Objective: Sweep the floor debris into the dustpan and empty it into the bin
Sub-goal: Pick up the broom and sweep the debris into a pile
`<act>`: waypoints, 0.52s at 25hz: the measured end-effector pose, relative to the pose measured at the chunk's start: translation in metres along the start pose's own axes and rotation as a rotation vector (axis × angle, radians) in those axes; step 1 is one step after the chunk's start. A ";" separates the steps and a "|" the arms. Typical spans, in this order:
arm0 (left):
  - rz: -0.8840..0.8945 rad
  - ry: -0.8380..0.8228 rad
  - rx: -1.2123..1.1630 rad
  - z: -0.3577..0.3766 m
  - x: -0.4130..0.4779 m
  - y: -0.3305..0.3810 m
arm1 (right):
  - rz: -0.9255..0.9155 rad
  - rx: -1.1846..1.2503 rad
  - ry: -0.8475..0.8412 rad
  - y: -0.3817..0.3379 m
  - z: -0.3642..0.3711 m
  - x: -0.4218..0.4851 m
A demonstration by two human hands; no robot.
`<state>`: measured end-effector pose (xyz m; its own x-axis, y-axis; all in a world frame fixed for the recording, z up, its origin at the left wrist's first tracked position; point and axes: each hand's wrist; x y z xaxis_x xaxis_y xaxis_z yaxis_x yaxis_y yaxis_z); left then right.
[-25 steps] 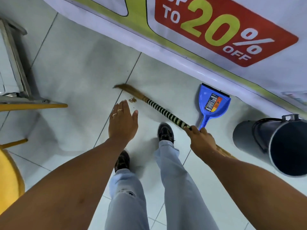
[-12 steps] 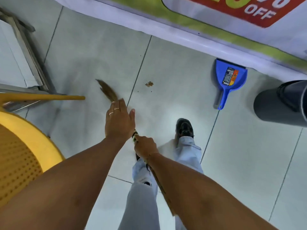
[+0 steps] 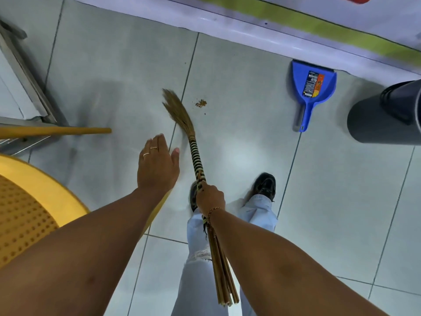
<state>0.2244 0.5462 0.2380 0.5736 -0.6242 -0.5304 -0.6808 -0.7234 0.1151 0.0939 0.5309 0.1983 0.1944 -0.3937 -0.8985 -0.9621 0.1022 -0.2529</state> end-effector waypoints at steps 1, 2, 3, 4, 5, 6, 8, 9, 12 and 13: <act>0.002 -0.003 0.000 0.001 -0.001 0.000 | 0.003 0.015 0.012 0.002 0.000 -0.001; 0.002 -0.007 -0.001 0.000 -0.002 0.001 | 0.005 0.028 0.027 0.005 0.000 -0.003; 0.004 -0.012 -0.005 -0.001 -0.003 0.002 | 0.007 0.036 0.039 0.008 -0.002 -0.004; 0.007 -0.014 -0.010 -0.002 -0.005 0.004 | 0.009 0.041 0.048 0.010 -0.004 -0.006; 0.009 -0.014 -0.015 -0.002 -0.007 0.006 | 0.005 0.040 0.056 0.013 -0.007 -0.008; 0.011 -0.013 -0.022 -0.004 -0.009 0.008 | -0.008 0.036 0.068 0.018 -0.011 -0.011; 0.016 -0.016 -0.046 -0.009 -0.013 0.016 | -0.044 0.042 0.116 0.029 -0.019 -0.023; 0.019 -0.017 -0.056 -0.011 -0.014 0.020 | -0.061 0.076 0.148 0.034 -0.023 -0.030; 0.028 -0.015 -0.084 -0.019 -0.015 0.030 | -0.065 0.182 0.248 0.051 -0.034 -0.055; 0.029 -0.015 -0.092 -0.021 -0.013 0.033 | -0.057 0.200 0.277 0.054 -0.037 -0.060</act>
<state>0.2040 0.5241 0.2667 0.5467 -0.6417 -0.5379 -0.6524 -0.7291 0.2068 0.0231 0.5266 0.2517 0.1613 -0.6339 -0.7564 -0.8891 0.2394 -0.3902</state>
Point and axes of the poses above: each hand's wrist, its own x-axis towards the middle knuckle, its own z-axis out of the palm, y = z × x, and after that the axes turned 5 degrees about x, right-handed
